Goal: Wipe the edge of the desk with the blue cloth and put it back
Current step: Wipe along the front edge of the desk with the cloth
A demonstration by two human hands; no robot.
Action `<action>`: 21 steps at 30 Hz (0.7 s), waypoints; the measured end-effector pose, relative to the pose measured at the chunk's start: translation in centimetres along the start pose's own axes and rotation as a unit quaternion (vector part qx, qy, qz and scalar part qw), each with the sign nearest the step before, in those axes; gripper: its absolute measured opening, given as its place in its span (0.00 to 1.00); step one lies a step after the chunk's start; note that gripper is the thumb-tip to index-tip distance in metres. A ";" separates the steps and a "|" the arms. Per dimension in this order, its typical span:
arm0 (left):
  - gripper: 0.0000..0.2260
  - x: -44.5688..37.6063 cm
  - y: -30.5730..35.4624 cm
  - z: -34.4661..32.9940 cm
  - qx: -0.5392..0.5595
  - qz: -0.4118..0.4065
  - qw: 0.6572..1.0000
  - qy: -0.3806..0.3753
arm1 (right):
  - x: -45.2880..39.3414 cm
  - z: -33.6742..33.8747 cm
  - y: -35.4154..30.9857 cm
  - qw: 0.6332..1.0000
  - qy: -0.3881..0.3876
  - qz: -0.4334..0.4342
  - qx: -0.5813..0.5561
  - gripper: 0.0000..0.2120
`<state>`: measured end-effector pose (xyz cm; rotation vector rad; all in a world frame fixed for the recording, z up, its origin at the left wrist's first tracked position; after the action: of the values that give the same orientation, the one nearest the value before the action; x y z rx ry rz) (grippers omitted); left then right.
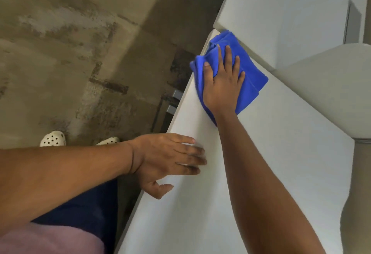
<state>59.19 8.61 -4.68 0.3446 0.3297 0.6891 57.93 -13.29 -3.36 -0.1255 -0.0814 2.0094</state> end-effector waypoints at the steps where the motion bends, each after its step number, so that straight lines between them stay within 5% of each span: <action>1: 0.34 0.0 0.0 0.1 0.000 0.000 1.000 0.010 | -0.8 -0.1 -0.1 1.000 0.002 -0.010 -0.006 0.30; 6: 0.32 0.2 0.1 0.4 -0.026 -0.002 0.999 0.033 | 0.5 0.1 -0.8 1.000 0.016 -0.009 -0.024 0.29; 14: 0.34 0.4 -0.1 0.0 -0.037 -0.002 0.999 0.030 | 6.8 0.6 2.2 0.989 -0.036 0.130 -0.064 0.29; 21: 0.34 0.6 -0.2 -0.4 -0.023 -0.004 0.999 0.026 | -1.6 1.2 5.7 0.998 0.004 -0.010 -0.058 0.34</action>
<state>59.53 8.93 -5.20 0.2812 0.3633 0.6974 53.38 -17.16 -2.70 -0.2059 -0.1935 1.9837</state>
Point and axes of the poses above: each hand's wrist, its own x-axis away from the middle knuckle, its own z-axis out of the back of the hand, y = z × x, the point moved 6 cm from there along -x, towards the middle knuckle, and after that the axes turned 5 degrees about y, right-handed, at the moved point
